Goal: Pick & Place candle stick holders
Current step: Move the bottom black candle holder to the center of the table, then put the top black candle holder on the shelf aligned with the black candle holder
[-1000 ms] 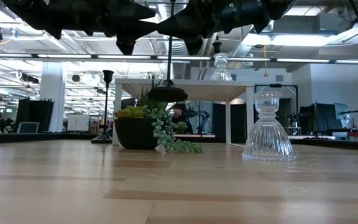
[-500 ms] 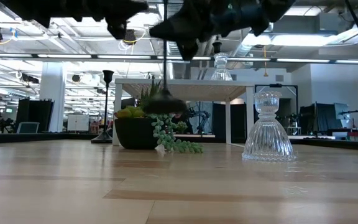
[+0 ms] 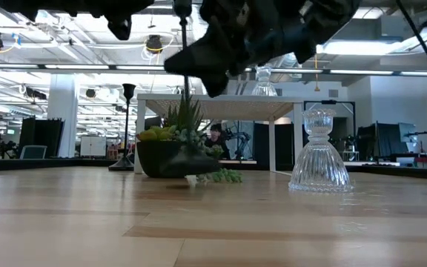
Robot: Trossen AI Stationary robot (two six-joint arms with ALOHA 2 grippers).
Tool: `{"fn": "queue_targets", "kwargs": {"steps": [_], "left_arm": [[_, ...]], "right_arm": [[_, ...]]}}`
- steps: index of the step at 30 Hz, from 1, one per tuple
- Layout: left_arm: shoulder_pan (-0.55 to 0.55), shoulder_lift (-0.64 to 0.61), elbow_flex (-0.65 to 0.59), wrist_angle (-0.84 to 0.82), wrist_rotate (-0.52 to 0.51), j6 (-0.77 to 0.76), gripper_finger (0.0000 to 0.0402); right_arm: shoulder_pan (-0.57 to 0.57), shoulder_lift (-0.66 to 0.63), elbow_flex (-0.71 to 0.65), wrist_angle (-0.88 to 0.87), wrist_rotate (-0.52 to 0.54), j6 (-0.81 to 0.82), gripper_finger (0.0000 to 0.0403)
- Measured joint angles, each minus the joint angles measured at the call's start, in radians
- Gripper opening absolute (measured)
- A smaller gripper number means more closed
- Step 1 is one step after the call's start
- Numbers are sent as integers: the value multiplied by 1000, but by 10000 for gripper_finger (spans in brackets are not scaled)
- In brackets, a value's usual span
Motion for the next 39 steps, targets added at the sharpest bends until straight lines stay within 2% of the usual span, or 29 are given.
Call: {"fn": "queue_targets", "kwargs": {"steps": [8, 17, 22, 30, 34, 39], "left_arm": [[0, 7, 0, -12, -28, 22, 92], [0, 8, 0, -29, -28, 19, 92], [0, 2, 0, -52, -35, 43, 92], [0, -54, 0, -156, -144, 67, 92], [0, -99, 0, -245, -225, 64, 92], [0, -154, 0, -349, -327, 4, 85]], "right_arm": [[6, 39, 4, 14, -17, -8, 9], [9, 16, 2, -74, -18, -56, 83], [8, -42, 0, -207, -17, -60, 132], [-11, -198, 2, -480, -15, -95, 185], [-15, -276, 2, -655, -14, -95, 179], [-17, -366, 1, -816, -12, -79, 110]]}}
